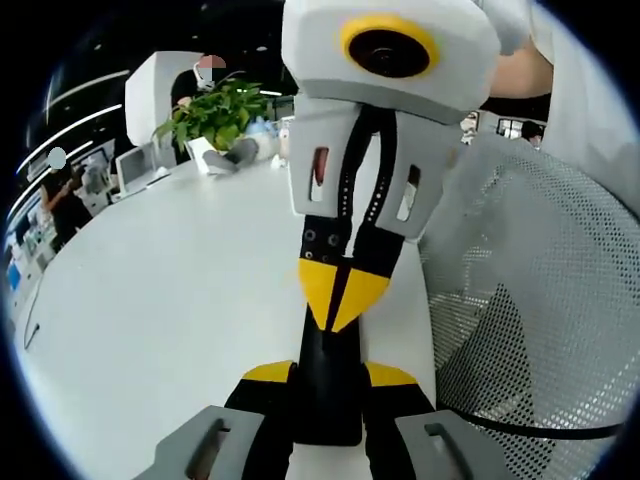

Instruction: Press the specified remote control buttons in sequence, fully releasing each button before pressing the next.

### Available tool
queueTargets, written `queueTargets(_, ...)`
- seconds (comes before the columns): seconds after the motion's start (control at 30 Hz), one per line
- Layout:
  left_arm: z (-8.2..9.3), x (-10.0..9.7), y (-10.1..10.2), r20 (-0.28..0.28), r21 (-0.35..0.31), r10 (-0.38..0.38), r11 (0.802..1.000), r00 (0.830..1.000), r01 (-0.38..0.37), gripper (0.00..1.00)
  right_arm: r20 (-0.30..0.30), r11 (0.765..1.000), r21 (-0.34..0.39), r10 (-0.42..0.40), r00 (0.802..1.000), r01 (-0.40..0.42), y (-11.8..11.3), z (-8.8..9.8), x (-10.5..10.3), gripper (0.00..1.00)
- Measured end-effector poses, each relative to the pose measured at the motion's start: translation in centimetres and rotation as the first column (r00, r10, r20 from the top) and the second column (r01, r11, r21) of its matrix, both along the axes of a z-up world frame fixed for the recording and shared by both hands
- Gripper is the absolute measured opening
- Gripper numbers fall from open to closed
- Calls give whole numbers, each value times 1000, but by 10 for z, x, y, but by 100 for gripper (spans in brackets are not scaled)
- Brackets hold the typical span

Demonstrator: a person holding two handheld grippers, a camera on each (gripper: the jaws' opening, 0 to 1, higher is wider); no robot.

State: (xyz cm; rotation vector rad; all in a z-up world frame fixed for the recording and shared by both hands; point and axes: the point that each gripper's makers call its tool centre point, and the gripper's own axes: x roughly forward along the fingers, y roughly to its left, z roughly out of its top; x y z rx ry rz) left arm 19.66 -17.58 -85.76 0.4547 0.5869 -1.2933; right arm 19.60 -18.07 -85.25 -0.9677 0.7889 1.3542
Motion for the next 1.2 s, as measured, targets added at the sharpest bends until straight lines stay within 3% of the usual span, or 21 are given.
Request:
queueTargets(0.27, 0, 0, 0, 0, -1, 2, 1000, 1000, -2, 25, 54, 997, 59, -60, 997, 57, -1, 0, -1, 0)
queueTargets(0.53, 0, 0, 0, 0, -1, 2, 1000, 1000, -2, 25, 41, 976, 141, -173, 984, 165, -1, 2, 1, 0)
queueTargets(0.63, 0, 0, 0, 1, 0, 1, 1000, 1000, -1, 25, 21, 969, 161, -194, 981, 188, -1, 2, 1, 0)
queueTargets(0.7, 0, 0, 0, 1, 1, 1, 1000, 1000, -1, 25, -30, 958, 175, -226, 974, 228, 0, 3, 0, 0)
queueTargets(0.87, 0, 0, 0, 2, 3, 1, 1000, 1000, -1, 25, -61, 947, 186, -254, 965, 261, -1, 2, 3, 0)
queueTargets(1.2, 0, 0, 0, 2, 2, 0, 1000, 1000, 0, 25, -66, 958, 162, -230, 971, 238, 1, 2, 1, 0)
